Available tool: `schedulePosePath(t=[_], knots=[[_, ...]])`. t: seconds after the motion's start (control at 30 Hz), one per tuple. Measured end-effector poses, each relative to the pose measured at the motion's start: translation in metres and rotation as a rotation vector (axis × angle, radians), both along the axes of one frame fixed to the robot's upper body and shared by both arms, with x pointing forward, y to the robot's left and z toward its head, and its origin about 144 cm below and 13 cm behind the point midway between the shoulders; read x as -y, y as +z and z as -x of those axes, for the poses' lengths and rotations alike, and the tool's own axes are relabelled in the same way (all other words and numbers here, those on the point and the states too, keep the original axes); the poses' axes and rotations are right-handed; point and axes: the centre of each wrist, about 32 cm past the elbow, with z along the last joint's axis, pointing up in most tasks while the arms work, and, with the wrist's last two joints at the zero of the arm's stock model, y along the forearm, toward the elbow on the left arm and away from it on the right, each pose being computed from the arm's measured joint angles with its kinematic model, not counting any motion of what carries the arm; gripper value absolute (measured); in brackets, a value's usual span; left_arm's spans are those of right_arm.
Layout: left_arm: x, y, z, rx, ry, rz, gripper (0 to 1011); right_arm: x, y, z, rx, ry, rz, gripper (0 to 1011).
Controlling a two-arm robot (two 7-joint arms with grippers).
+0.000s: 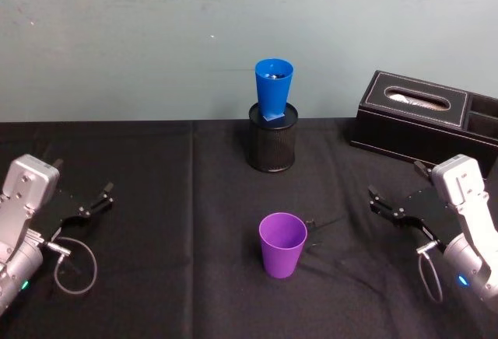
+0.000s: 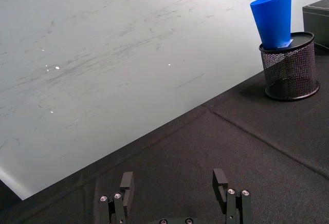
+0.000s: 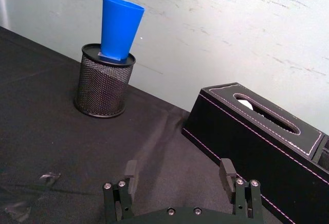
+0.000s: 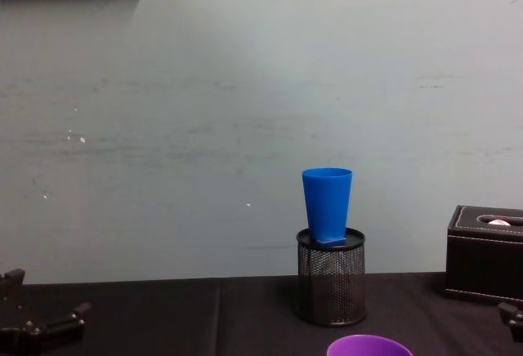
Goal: Pick up one cup with a gripper and tap it against the other cup.
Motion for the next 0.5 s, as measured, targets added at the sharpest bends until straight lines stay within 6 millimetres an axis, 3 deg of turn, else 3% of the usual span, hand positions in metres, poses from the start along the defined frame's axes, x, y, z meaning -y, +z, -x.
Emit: schedulePosePath(t=[0.5], knots=[[0.0000, 0.0000, 0.0000, 0.000, 0.000, 0.000, 1000, 0.0000, 0.0000, 0.0000, 0.000, 0.000, 0.000, 1003]])
